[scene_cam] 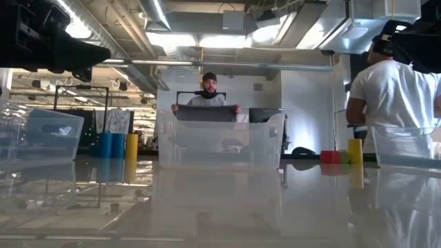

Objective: Sort blocks by size

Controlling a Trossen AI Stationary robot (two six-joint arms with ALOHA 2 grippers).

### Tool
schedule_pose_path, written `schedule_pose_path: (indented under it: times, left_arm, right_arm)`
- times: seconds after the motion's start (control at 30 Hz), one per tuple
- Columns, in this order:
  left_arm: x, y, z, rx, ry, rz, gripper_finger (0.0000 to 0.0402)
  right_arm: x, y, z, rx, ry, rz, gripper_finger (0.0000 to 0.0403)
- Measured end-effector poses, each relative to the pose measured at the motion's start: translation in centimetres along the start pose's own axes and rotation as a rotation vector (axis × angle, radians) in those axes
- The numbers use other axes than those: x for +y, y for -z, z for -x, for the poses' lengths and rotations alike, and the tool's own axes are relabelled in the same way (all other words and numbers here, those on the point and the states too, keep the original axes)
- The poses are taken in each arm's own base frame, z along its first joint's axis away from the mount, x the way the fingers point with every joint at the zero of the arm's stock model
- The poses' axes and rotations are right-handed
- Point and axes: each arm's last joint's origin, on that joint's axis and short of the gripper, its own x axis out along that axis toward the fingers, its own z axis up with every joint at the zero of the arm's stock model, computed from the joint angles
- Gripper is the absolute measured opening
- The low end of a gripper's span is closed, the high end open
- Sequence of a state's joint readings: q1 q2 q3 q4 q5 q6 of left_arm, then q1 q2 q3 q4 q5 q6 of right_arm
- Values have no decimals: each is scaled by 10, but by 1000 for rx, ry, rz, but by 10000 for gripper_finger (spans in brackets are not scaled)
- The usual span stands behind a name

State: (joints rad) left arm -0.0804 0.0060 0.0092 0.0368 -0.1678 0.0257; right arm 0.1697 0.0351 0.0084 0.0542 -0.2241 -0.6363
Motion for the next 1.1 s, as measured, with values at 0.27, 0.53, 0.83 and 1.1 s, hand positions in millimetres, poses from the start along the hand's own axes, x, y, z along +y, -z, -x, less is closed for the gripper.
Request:
schedule_pose_path:
  times: [0.27,0.53,0.83,1.1]
  left_arm:
    - [0,0,0,0,0,0,5]
    - [0,0,0,-2,0,0,5]
    - [0,-3,0,-26,-3,53,5]
    - [1,-11,1,-115,-8,89,5]
  right_arm:
    - [0,0,0,0,0,0,21]
    - [-4,-1,0,39,101,29,21]
    - [-18,-11,3,-3,355,-76,21]
    - [-44,-23,18,395,854,-20,21]
